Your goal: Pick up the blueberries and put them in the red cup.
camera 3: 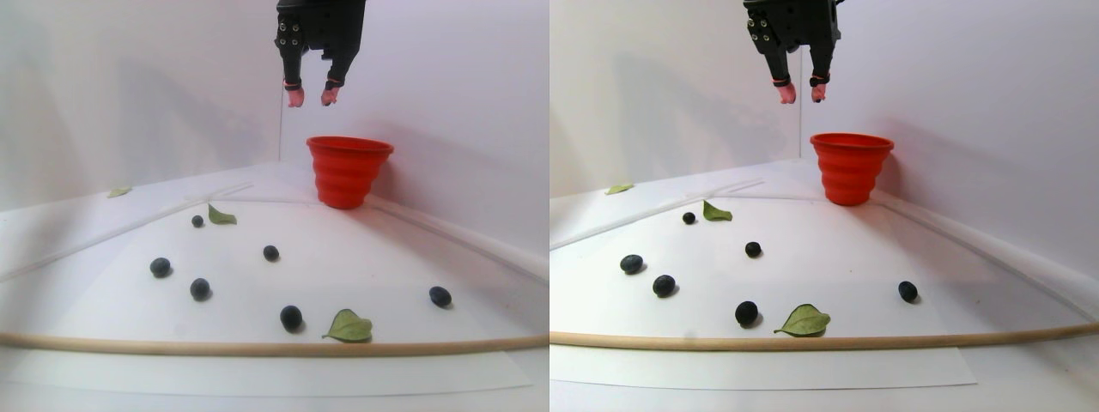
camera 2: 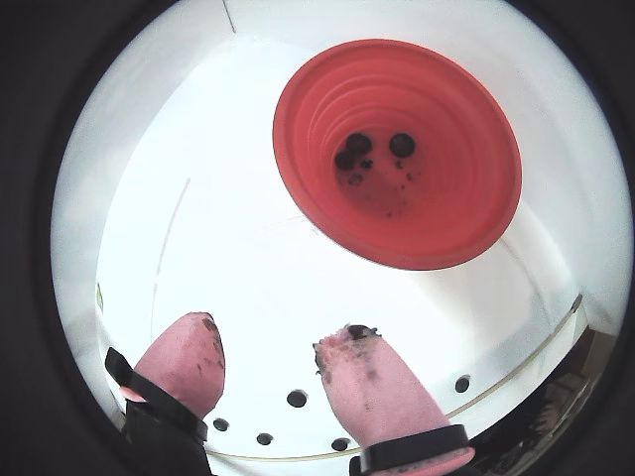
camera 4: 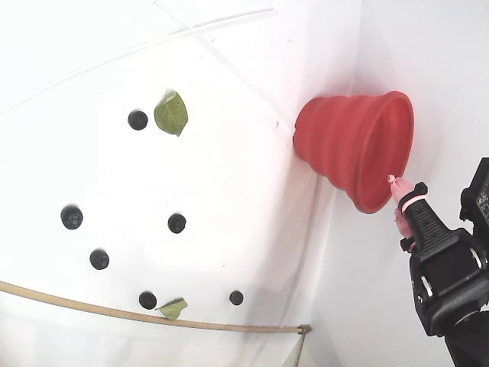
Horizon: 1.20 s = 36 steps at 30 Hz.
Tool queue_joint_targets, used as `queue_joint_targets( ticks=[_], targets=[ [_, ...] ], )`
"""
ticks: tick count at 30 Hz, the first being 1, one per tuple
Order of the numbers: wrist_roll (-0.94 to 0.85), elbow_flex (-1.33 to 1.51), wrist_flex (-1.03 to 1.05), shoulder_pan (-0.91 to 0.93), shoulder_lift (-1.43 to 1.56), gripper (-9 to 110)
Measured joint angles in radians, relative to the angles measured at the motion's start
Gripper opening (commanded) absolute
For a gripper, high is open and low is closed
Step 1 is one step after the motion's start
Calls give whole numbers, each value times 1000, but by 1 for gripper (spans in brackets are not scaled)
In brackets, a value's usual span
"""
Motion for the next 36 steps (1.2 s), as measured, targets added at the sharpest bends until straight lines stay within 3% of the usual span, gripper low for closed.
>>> queue_joint_targets(
  ticks=[36],
  targets=[
    [104,218,80,-40,55,18]
  ],
)
